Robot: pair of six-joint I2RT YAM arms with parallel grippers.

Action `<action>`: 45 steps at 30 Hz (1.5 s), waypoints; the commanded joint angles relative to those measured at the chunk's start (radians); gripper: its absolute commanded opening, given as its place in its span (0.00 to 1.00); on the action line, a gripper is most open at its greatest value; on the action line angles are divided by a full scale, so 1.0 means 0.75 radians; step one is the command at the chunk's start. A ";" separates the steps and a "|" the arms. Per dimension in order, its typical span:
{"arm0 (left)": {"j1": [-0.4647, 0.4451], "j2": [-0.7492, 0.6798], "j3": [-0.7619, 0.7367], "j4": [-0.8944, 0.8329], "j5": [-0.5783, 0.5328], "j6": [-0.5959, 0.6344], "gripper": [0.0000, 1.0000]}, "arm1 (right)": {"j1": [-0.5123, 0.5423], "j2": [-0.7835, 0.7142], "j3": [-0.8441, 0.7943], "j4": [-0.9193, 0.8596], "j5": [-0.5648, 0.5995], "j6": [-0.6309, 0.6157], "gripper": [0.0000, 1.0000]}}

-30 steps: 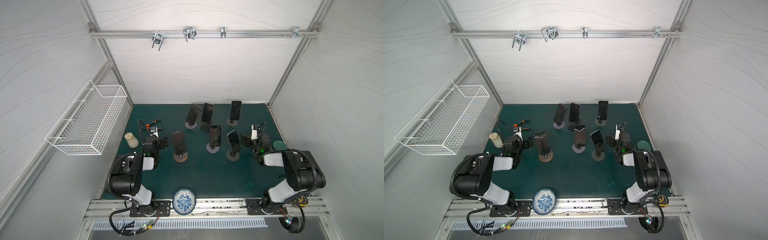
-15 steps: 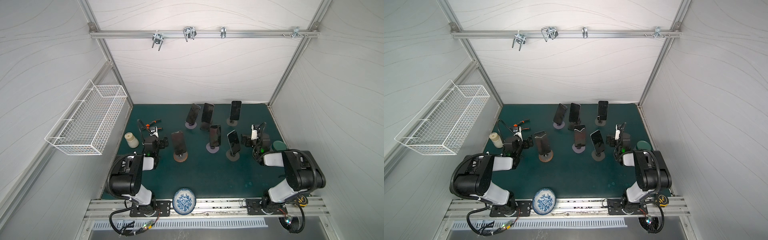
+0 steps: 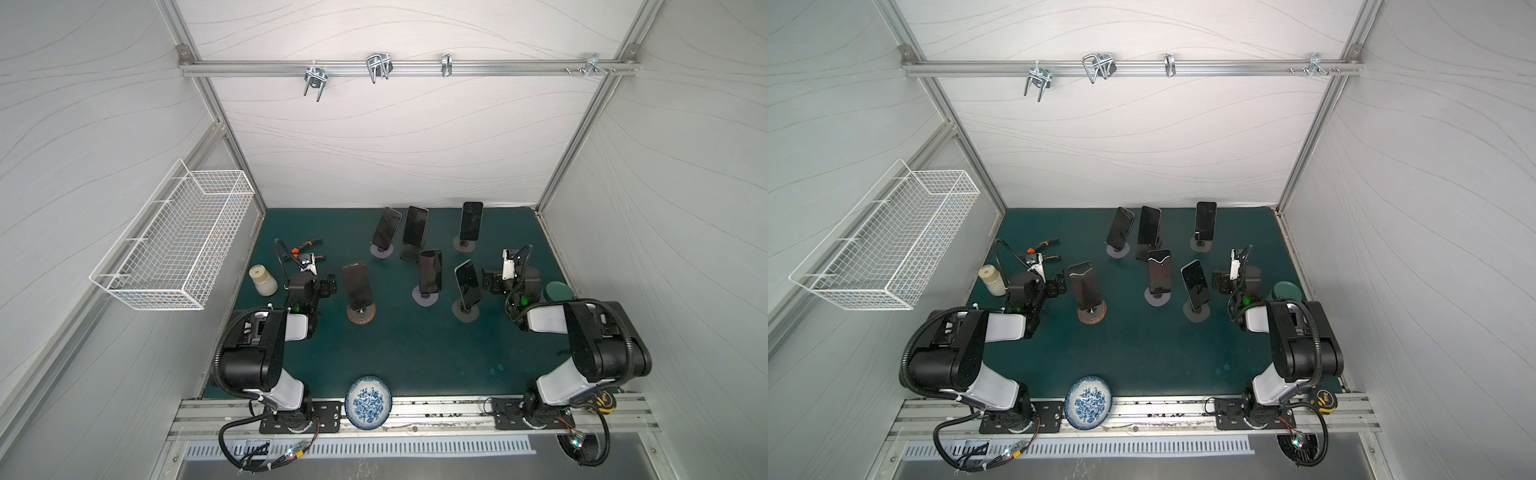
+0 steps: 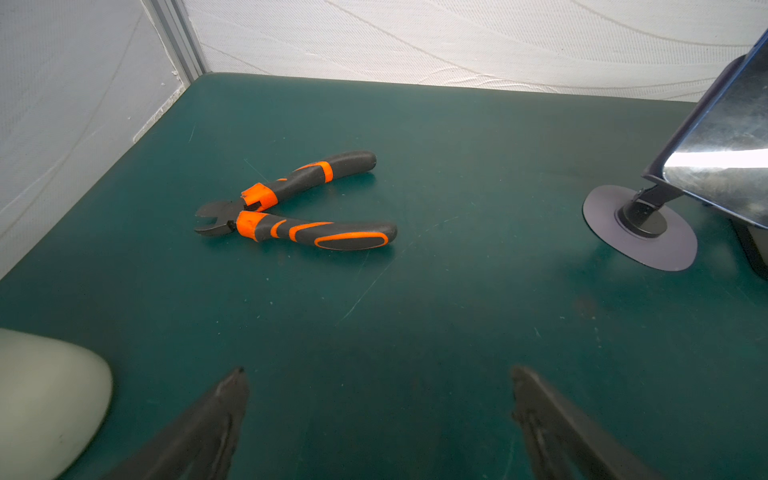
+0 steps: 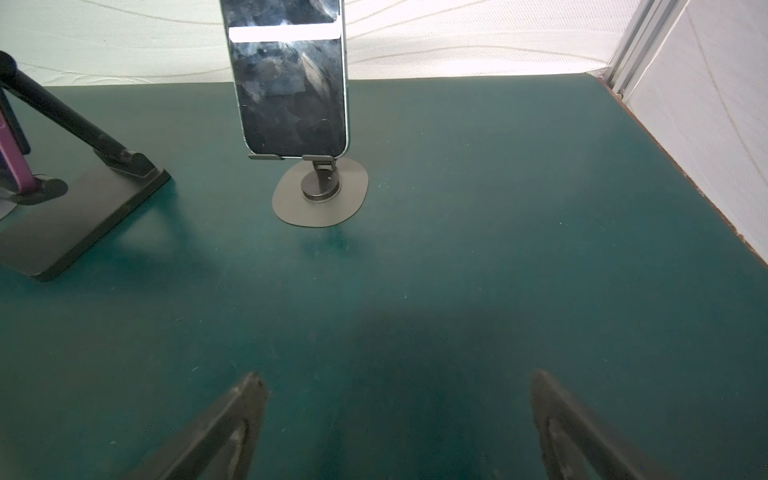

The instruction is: Remove the phone from the phone stand

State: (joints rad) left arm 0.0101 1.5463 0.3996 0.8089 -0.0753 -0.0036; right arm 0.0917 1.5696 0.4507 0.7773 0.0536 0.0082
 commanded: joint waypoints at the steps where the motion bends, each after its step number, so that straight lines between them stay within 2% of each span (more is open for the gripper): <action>1: 0.008 0.001 0.043 0.028 0.029 0.003 1.00 | -0.004 -0.098 -0.016 -0.028 -0.050 -0.029 0.99; 4: 0.066 -0.086 0.127 -0.202 0.093 -0.053 1.00 | -0.007 -0.312 0.054 -0.319 -0.044 -0.013 0.99; 8: 0.162 -0.087 0.337 -0.625 0.248 -0.103 1.00 | 0.015 -0.573 0.166 -0.635 -0.086 0.011 0.99; 14: 0.227 -0.148 0.559 -1.101 0.393 0.077 1.00 | 0.096 -0.822 0.390 -1.185 -0.012 0.080 0.99; 18: 0.270 -0.135 0.718 -1.438 0.353 0.256 1.00 | 0.170 -0.895 0.524 -1.545 0.156 0.199 0.99; 20: 0.296 -0.120 0.765 -1.553 0.332 0.305 1.00 | 0.220 -0.915 0.553 -1.644 0.193 0.190 0.99; 23: 0.349 -0.118 0.729 -1.548 0.386 0.324 1.00 | 0.307 -0.946 0.577 -1.733 0.235 0.210 0.99; 27: 0.389 -0.134 0.625 -1.464 0.414 0.307 1.00 | 0.381 -0.954 0.613 -1.799 0.177 0.339 0.99; 33: 0.395 -0.171 0.566 -1.402 0.414 0.298 1.00 | 0.535 -0.843 0.718 -1.880 0.165 0.373 0.99; 37: 0.396 -0.149 0.586 -1.413 0.414 0.301 1.00 | 0.578 -0.703 0.764 -1.849 0.114 0.283 0.99; 42: 0.395 -0.138 0.594 -1.418 0.401 0.295 1.00 | 0.565 -0.543 0.863 -1.861 -0.148 0.025 0.99; 45: 0.396 -0.130 0.602 -1.426 0.402 0.295 1.00 | 0.492 -0.515 0.893 -1.903 -0.273 -0.054 0.99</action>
State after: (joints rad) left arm 0.3004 1.4456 0.8169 -0.2794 0.2180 0.2024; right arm 0.5030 1.1839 1.0813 -0.5961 -0.0132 0.0841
